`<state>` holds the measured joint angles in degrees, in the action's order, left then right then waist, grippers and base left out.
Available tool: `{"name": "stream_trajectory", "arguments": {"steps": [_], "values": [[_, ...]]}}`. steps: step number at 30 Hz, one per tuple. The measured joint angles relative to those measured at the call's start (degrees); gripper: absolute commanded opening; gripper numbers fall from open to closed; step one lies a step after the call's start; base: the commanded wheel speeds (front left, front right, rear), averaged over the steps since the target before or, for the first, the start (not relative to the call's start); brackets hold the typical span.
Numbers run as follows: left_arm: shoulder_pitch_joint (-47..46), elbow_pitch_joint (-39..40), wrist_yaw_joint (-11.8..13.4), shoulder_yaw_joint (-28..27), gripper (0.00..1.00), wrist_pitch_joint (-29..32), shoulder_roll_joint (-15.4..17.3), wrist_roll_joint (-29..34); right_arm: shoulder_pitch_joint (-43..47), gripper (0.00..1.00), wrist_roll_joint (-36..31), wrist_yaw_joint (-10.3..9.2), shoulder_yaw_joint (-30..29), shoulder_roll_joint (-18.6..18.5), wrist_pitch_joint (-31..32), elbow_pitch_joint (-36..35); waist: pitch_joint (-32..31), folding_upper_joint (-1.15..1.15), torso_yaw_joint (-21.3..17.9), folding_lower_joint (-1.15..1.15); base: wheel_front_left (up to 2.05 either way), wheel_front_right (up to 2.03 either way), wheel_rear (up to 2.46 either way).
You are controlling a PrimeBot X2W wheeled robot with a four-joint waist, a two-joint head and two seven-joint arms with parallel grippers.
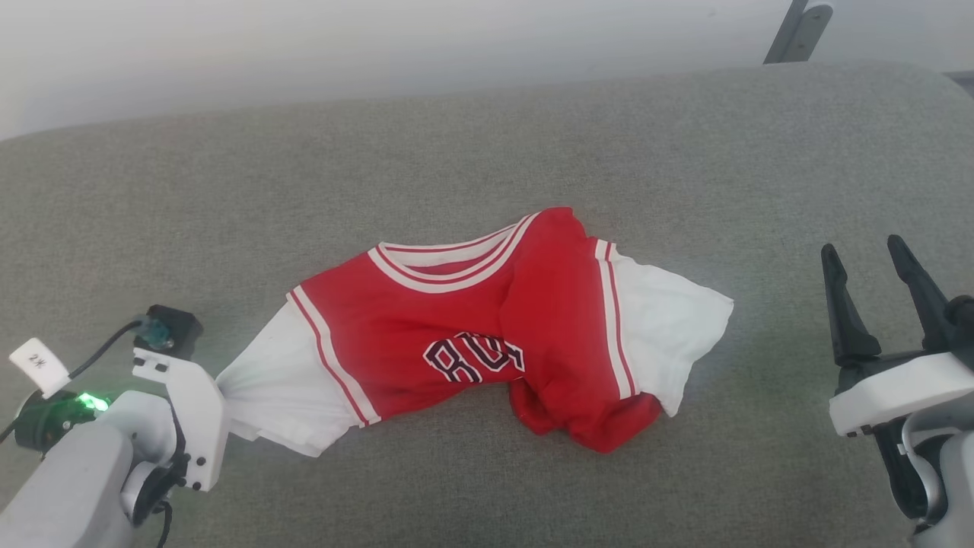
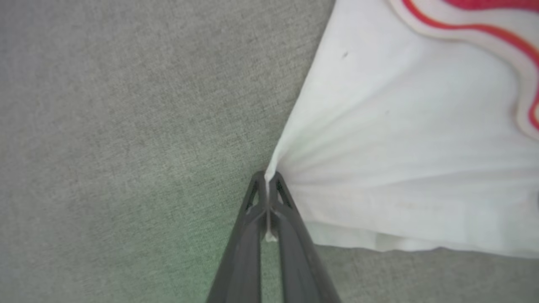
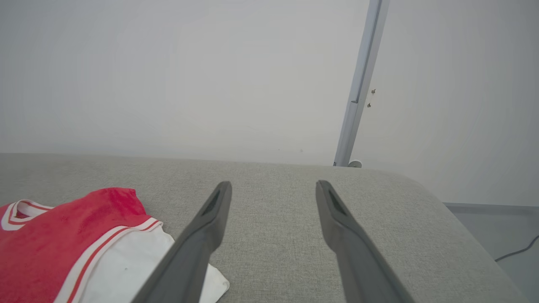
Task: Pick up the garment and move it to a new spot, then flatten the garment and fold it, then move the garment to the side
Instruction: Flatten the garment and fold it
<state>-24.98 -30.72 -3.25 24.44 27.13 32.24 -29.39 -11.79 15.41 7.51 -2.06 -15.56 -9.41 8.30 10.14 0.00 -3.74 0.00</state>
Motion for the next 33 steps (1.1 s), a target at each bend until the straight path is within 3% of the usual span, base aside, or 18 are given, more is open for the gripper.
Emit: {"name": "stream_trajectory", "arguments": {"steps": [6, 7, 9, 10, 12, 13, 14, 15, 23, 29, 31, 32, 33], "values": [[1.28, 0.10, 0.19, -1.01, 0.00, -1.05, -0.04, -2.13, -1.02, 1.00, 0.49, 0.00, 1.30, -0.64, -1.23, 0.65, -0.54, 0.00, 0.13, 0.00, 0.00, 0.00, 0.00], [1.32, 0.12, 0.02, -1.02, 0.07, -1.12, -0.15, -2.35, -1.31, 1.00, 0.62, 0.00, 1.37, -0.64, -1.33, 0.69, -0.61, 0.00, 0.17, 0.00, 0.00, 0.00, 0.00], [1.39, 0.23, -0.08, -0.99, 0.40, -1.20, -0.42, -2.79, -1.76, 1.00, 0.62, 0.00, 1.54, -0.66, -1.68, 0.77, -0.71, 0.00, 0.24, 0.00, 0.00, 0.00, 0.00], [1.42, 0.41, -0.31, -0.93, 0.62, -1.14, -0.43, -2.89, -1.99, 1.00, 0.62, 0.00, 1.70, -0.65, -1.68, 0.85, -0.76, 0.00, 0.29, 0.00, 0.00, 0.00, 0.00], [1.42, 0.82, -0.58, -0.96, 0.77, -0.49, -0.58, -3.54, -2.46, 1.00, 0.63, 0.00, 1.89, -0.86, -1.82, 1.01, -0.82, 0.00, 0.43, 0.00, 0.00, 0.00, 0.00], [1.41, 1.12, -0.76, -0.88, 0.77, -0.21, -0.56, -3.76, -2.70, 1.00, 0.64, 0.00, 1.94, -0.97, -1.87, 1.03, -0.81, 0.00, 0.48, 0.00, 0.00, 0.00, 0.00], [1.39, 1.37, -0.82, -0.93, 0.99, 0.35, -0.55, -4.20, -2.88, 1.00, 0.67, 0.00, 2.04, -0.99, -1.97, 1.03, -0.78, 0.00, 0.51, 0.00, 0.00, 0.00, 0.00], [1.28, 1.65, -0.89, -0.96, 1.00, 0.96, -0.57, -4.89, -2.96, 1.00, 0.67, 0.00, 2.11, -0.99, -2.02, 1.03, -0.74, 0.00, 0.54, 0.00, 0.00, 0.00, 0.00], [-0.78, 4.36, -0.89, -0.19, 1.00, 7.83, -0.37, -6.24, -3.79, 1.00, 0.78, 0.00, 2.78, -1.16, -1.67, 0.24, 0.45, 0.00, 0.50, 0.00, 0.00, 0.00, 0.00], [-2.08, 4.68, 1.35, -0.01, 0.97, 15.12, 0.04, -7.49, -3.87, 1.00, 2.07, 0.00, 3.64, -1.67, 1.33, -0.11, 1.48, 0.00, 0.01, 0.00, 0.00, 0.00, 0.00], [-2.26, 5.04, 1.96, -0.01, 0.69, 17.37, 0.25, -8.48, -3.87, 1.00, 2.44, 0.01, 4.44, -2.40, 2.96, -0.25, 1.87, 0.00, -0.20, 0.00, 0.00, 0.00, 0.00], [-2.32, 5.30, 2.38, -0.03, 0.44, 18.30, 0.31, -8.56, -3.90, 1.00, 3.11, 0.00, 4.75, -2.76, 3.94, -0.24, 2.04, 0.00, -0.26, 0.00, 0.00, 0.00, 0.00], [-2.37, 5.78, 2.47, 0.03, 0.29, 19.02, 0.38, -8.81, -3.92, 1.00, 3.60, 0.00, 5.19, -3.23, 5.20, -0.22, 2.23, 0.00, -0.29, 0.00, 0.00, 0.00, 0.00]]}}
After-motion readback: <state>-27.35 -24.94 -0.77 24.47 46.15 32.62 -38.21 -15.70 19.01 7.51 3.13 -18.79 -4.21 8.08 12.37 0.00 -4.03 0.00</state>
